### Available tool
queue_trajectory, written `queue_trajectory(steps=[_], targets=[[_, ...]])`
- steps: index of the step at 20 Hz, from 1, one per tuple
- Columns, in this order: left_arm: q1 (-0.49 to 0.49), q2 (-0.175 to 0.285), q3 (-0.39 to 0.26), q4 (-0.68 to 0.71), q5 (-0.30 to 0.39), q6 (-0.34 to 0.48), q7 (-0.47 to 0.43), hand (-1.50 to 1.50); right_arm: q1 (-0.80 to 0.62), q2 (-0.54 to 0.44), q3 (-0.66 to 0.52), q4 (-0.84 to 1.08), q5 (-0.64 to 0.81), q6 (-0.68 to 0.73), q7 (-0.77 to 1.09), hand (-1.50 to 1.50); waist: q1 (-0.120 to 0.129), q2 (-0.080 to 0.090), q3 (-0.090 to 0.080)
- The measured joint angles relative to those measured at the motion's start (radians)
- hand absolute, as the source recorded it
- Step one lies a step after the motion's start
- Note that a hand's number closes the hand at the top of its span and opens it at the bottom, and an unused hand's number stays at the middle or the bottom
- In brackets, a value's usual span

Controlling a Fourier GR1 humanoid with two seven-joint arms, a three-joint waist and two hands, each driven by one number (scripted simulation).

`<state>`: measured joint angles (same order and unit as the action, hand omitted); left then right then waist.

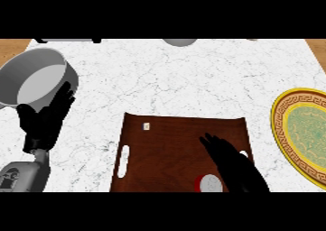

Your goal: Pick the can from the tray and place it in the plate

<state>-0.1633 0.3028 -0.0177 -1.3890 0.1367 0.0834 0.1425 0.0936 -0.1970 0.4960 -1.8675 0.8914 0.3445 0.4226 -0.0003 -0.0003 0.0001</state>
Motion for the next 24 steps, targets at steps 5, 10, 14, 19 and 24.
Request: queue_trajectory(steps=[5, 10, 14, 19, 24], targets=[[-0.006, -0.014, 0.016, -0.015, -0.015, -0.016, 0.022, 0.0, -0.021, 0.032, 0.036, 0.053, 0.04, 0.024, 0.016, 1.5, 0.0, 0.0, 0.0], [-0.001, -0.033, 0.022, -0.007, -0.037, -0.018, 0.014, 0.0, -0.033, 0.02, 0.062, 0.062, 0.03, 0.077, -0.032, 1.5, 0.0, 0.0, 0.0], [-0.011, -0.046, 0.032, -0.005, -0.052, -0.024, 0.021, 0.0, -0.03, 0.032, 0.075, 0.093, 0.052, 0.026, -0.081, 1.5, -0.001, -0.004, -0.003], [0.004, -0.045, 0.053, -0.005, -0.054, -0.053, 0.009, 0.0, -0.048, 0.091, 0.072, 0.135, 0.067, -0.014, -0.073, 1.5, 0.0, -0.003, -0.003], [-0.018, -0.044, 0.058, -0.017, -0.052, -0.054, 0.035, 0.0, -0.163, 0.164, -0.073, 0.258, 0.017, -0.095, 0.01, 1.5, 0.007, 0.0, -0.001]])
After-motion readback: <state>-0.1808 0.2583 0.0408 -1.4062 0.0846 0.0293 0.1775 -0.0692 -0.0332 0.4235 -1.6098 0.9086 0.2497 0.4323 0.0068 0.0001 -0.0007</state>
